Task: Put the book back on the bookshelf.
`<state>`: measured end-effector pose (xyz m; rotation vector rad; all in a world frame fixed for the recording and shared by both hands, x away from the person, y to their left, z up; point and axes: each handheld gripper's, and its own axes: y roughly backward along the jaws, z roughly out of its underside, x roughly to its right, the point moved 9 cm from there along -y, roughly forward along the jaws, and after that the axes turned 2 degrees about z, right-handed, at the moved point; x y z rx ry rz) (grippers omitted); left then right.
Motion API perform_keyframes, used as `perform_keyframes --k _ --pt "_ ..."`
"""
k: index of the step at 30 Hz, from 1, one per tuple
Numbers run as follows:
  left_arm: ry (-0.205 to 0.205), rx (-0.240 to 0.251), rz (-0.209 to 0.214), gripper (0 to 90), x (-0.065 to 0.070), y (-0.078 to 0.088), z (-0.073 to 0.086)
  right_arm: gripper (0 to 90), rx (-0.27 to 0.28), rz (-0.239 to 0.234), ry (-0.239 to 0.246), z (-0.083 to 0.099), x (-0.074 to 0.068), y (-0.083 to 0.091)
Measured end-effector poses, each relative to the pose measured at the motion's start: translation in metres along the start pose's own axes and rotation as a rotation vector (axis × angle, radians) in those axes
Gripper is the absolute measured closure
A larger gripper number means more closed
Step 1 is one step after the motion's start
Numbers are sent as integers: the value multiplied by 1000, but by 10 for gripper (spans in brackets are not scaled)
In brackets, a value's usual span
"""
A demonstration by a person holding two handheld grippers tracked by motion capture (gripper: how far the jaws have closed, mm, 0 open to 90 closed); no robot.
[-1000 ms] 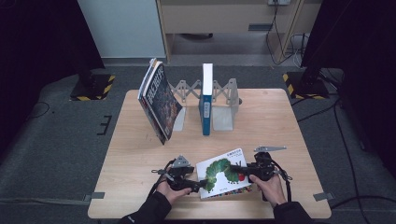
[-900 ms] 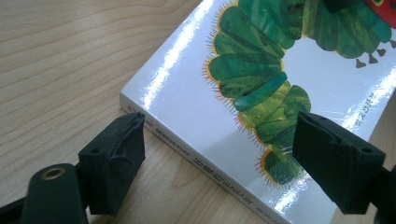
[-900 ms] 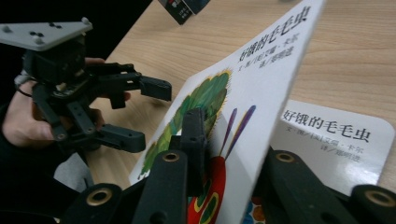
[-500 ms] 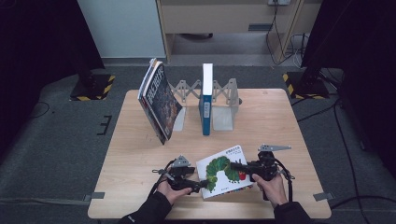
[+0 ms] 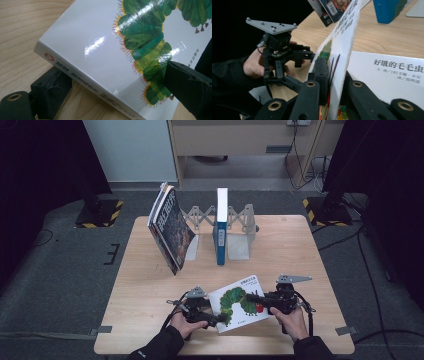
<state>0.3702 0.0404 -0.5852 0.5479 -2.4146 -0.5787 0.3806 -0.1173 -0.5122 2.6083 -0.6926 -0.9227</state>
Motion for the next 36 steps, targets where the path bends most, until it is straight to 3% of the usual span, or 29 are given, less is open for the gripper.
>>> perform_keyframes --k 5,10,19,28,36 --pt "-4 -7 -4 78 0 -1 1 812 -19 44 14 3 5 -1" --pt "-13 -10 -18 119 -2 0 2 705 -65 143 35 10 16 -5" --pt "-20 -7 -31 168 -4 1 1 562 -135 238 63 23 32 -12" --pt "-12 3 -19 172 -4 0 1 534 -176 282 54 32 40 -18" --pt "-13 2 -14 172 -4 0 1 535 -163 264 63 31 36 -21"
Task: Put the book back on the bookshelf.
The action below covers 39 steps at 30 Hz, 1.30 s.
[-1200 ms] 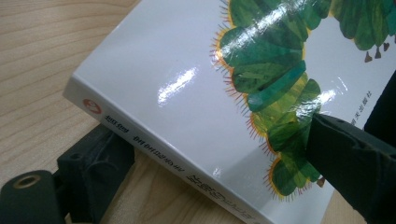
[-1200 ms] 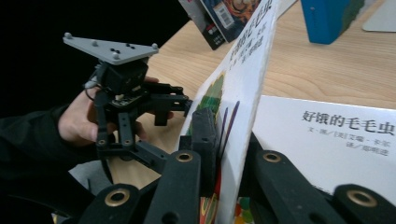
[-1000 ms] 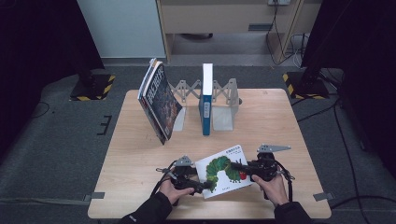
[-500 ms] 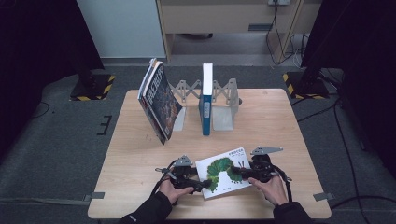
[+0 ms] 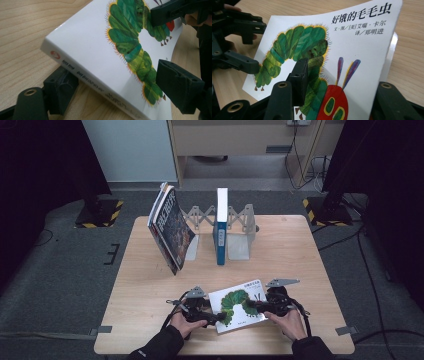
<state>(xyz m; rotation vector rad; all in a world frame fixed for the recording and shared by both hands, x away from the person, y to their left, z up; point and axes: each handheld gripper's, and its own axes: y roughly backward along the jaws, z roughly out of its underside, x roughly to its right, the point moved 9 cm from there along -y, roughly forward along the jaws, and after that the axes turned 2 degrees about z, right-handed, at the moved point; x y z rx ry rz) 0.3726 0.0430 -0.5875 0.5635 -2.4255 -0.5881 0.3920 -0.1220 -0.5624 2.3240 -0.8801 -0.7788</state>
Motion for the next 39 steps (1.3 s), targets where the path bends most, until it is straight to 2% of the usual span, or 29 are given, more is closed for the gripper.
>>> perform_keyframes --k 4,6,10,15,17,21,25,31,34,39 --pt "7 4 0 176 -1 0 0 536 13 -20 14 -3 -7 -3" --pt "13 7 -11 219 -2 2 0 533 13 -21 11 -3 -8 -4" --pt "25 13 -7 224 -3 2 0 482 10 -24 3 -3 -8 -3" --pt "37 21 -2 233 -3 3 0 363 -23 9 80 -2 -11 -3" --pt "33 18 -10 243 -3 3 0 313 -16 22 66 -3 -8 -2" --pt "35 19 -15 275 -4 3 0 316 0 86 53 -4 6 5" --pt "35 19 -17 279 -4 4 0 298 16 120 36 -3 14 7" --pt "40 19 -17 285 -4 4 0 280 -41 146 14 8 19 -1" --pt "51 17 -20 294 -5 5 0 280 -63 129 -2 11 17 -5" --pt "63 27 -21 333 -3 8 -3 286 -61 75 -42 12 12 -8"
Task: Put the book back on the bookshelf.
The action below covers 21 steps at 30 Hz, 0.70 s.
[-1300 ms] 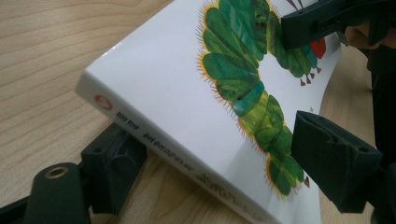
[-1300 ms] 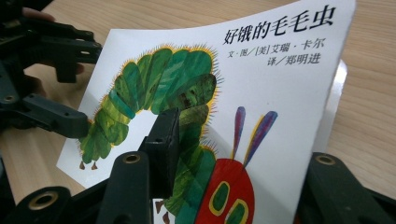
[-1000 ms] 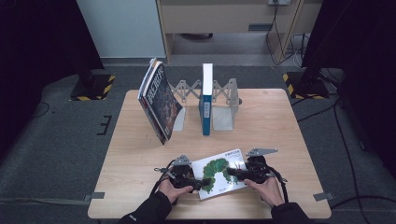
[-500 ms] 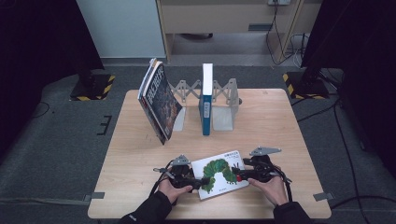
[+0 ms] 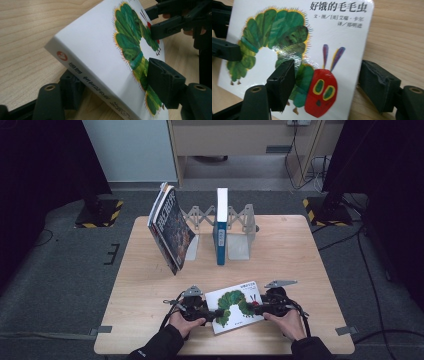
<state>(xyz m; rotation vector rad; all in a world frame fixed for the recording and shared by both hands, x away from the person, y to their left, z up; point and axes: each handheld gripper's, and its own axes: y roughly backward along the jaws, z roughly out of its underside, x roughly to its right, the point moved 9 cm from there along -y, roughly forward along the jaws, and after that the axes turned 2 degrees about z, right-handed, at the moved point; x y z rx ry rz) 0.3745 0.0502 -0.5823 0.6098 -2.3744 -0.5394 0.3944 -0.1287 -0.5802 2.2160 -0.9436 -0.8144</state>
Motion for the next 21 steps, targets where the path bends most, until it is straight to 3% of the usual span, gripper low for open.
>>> perform_keyframes --k 7,21 --pt "9 20 -2 399 2 5 -6 287 15 -15 -18 -3 -2 1" --pt "-6 84 8 572 10 18 -24 343 142 6 -2 -19 0 11"
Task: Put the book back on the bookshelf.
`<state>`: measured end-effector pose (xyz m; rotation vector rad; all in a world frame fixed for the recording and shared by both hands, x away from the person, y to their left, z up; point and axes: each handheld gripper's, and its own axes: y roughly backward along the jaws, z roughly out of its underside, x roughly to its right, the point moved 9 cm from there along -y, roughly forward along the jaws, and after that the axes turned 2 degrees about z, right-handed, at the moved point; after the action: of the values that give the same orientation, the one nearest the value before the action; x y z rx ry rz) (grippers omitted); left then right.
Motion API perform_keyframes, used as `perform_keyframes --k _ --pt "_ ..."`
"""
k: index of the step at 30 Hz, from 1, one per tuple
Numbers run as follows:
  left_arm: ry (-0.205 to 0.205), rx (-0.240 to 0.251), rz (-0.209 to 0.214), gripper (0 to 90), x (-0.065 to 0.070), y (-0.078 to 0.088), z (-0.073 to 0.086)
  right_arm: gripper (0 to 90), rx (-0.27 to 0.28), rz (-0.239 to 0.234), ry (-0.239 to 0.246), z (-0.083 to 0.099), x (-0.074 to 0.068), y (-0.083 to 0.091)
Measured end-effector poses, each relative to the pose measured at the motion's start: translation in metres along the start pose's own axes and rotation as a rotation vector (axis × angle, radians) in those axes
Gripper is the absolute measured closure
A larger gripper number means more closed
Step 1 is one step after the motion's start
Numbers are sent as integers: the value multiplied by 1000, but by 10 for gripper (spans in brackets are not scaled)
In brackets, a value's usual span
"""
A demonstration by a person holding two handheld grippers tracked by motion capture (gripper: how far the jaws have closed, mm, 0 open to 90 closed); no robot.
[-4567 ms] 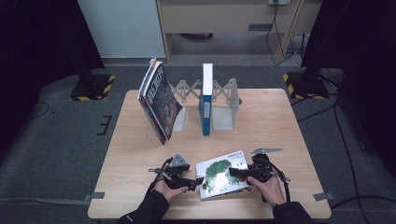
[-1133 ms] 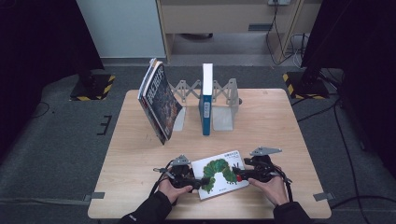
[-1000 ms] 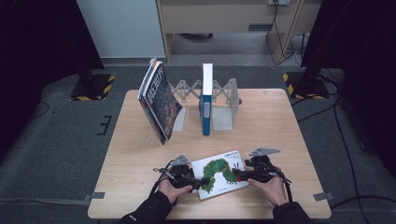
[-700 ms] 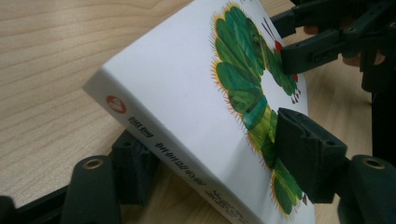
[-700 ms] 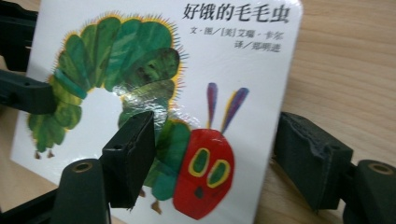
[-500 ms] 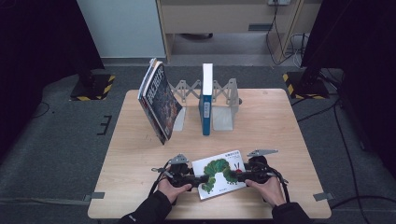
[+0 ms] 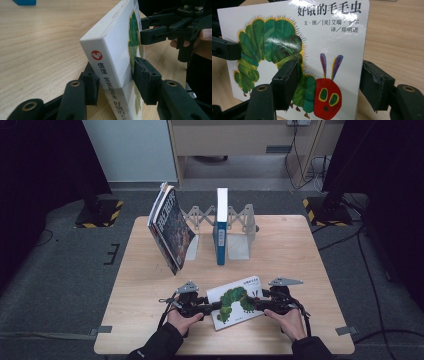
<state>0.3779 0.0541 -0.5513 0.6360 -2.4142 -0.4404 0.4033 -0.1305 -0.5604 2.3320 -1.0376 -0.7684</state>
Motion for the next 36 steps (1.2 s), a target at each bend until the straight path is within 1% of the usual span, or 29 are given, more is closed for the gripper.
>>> perform_keyframes --k 1,2,3,6,7,11,13,15,17,18,21,22,23,25,27,29,32,33,34,35,36 --pt "-2 6 -1 581 1 1 -2 349 7 1 10 -1 0 0" --pt "-7 11 -2 591 1 2 -4 355 16 2 4 -2 0 1" --pt "-13 19 -3 601 2 3 -5 361 28 3 11 -3 0 2" --pt "-25 26 -9 617 3 4 -8 361 45 0 18 -6 -1 3" --pt "-23 28 -10 621 3 4 -9 360 49 3 23 -6 -1 3" --pt "-60 42 -21 627 5 6 -13 352 59 4 29 -8 -1 4" --pt "-80 62 -20 634 7 7 -16 344 67 1 32 -9 -1 4" --pt "-90 81 -17 639 8 8 -19 341 74 -7 36 -10 -2 4" --pt "-90 83 -17 639 8 9 -18 337 78 -9 37 -10 -3 4" --pt "-93 83 -17 638 8 9 -17 336 82 -4 52 -10 -3 3" --pt "-89 60 -13 633 6 7 -10 342 85 -3 70 -8 -4 3" --pt "-92 74 -9 630 6 7 -10 346 88 -1 74 -8 -4 3" --pt "-88 73 -3 631 6 7 -9 345 92 -1 76 -8 -4 3" --pt "-93 76 5 630 6 6 -9 345 95 -3 83 -8 -4 4" --pt "-99 68 16 615 7 3 -6 344 96 -3 83 -8 -4 4" --pt "-118 51 8 595 8 0 -4 345 96 -3 84 -7 -4 4" --pt "-131 30 -4 626 8 -1 -5 344 94 -5 85 -8 -4 4" --pt "-140 31 -11 627 8 0 -6 344 93 -4 86 -8 -4 4" --pt "-158 38 -21 627 8 1 -9 342 97 -3 86 -9 -4 3" --pt "-171 54 -22 630 9 2 -13 337 105 -6 88 -10 -4 3" --pt "-175 73 -15 633 10 4 -16 335 112 -10 88 -11 -4 3"
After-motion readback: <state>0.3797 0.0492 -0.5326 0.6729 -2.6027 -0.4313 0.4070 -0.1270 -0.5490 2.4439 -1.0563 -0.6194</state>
